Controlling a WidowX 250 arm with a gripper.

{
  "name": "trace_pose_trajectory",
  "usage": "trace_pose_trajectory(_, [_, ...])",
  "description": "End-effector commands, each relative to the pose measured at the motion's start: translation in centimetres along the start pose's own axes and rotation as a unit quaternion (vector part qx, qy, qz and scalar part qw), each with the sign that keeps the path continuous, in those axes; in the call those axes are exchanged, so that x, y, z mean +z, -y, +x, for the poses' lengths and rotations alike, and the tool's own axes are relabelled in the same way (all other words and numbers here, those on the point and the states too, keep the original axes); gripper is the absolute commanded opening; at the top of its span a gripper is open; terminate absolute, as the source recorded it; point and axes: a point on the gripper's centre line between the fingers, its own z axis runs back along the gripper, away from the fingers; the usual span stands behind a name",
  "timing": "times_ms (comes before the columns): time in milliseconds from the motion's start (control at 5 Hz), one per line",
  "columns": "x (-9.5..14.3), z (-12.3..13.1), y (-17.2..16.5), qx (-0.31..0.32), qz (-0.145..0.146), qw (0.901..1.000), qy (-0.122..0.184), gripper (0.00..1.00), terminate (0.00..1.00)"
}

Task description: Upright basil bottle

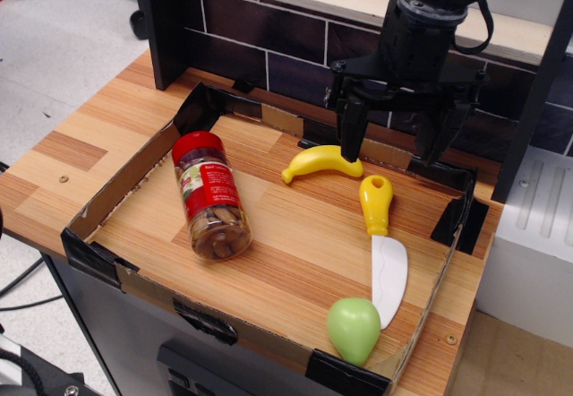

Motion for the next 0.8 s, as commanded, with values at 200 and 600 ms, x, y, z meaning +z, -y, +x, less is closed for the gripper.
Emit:
trace_pose_trajectory(200, [0.2,1.3,-3.2,-0.02,-0.022,0.9984,0.049,1.0,0.0])
trace_pose_trajectory(600, [1.7,4.5,-8.3,0.007,-0.048,0.9962,0.073,1.0,0.0])
